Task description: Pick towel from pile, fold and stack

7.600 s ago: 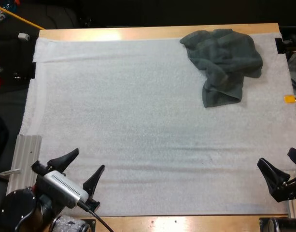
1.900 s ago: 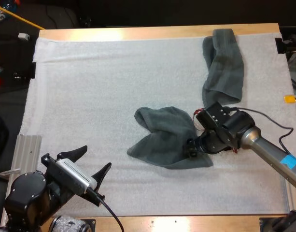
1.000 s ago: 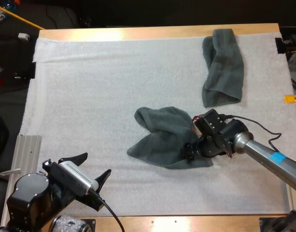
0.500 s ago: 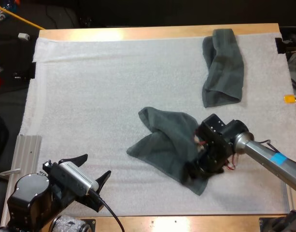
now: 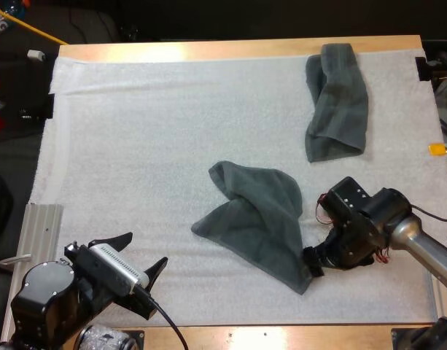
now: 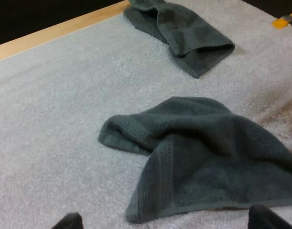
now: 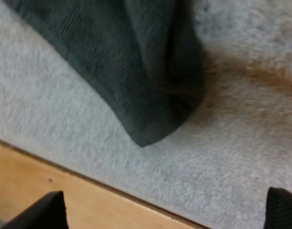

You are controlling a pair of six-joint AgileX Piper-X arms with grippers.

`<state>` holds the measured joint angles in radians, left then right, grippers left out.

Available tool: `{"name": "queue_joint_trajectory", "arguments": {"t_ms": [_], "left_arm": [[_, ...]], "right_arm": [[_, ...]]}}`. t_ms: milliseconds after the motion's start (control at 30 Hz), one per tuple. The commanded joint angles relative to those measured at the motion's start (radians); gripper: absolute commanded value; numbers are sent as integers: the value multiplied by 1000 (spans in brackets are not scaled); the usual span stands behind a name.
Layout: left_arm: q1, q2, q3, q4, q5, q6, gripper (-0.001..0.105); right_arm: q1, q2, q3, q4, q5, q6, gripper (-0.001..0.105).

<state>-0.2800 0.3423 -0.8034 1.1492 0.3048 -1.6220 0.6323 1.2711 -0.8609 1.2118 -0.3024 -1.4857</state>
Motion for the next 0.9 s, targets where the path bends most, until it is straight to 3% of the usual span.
{"name": "queue_joint_trajectory", "arguments": {"t_ms": [0, 233, 467, 600, 700, 867], "left_arm": [[-5, 15, -3, 2, 6, 0, 66], [-5, 101, -3, 36, 6, 0, 66], [-5, 164, -3, 31, 6, 0, 66], [-5, 173, -3, 25, 6, 0, 66], [-5, 173, -3, 25, 6, 0, 66], [-5, 173, -3, 25, 6, 0, 66]], "right_arm": [[2, -14, 5, -4, 15, 32, 79], [10, -78, 112, -108, 7, 203, 79], [182, -125, 226, -343, 18, 432, 79], [288, -125, 275, -498, 147, 642, 79], [305, -125, 320, -559, 223, 795, 79], [298, -125, 384, -624, 265, 898, 79]]}}
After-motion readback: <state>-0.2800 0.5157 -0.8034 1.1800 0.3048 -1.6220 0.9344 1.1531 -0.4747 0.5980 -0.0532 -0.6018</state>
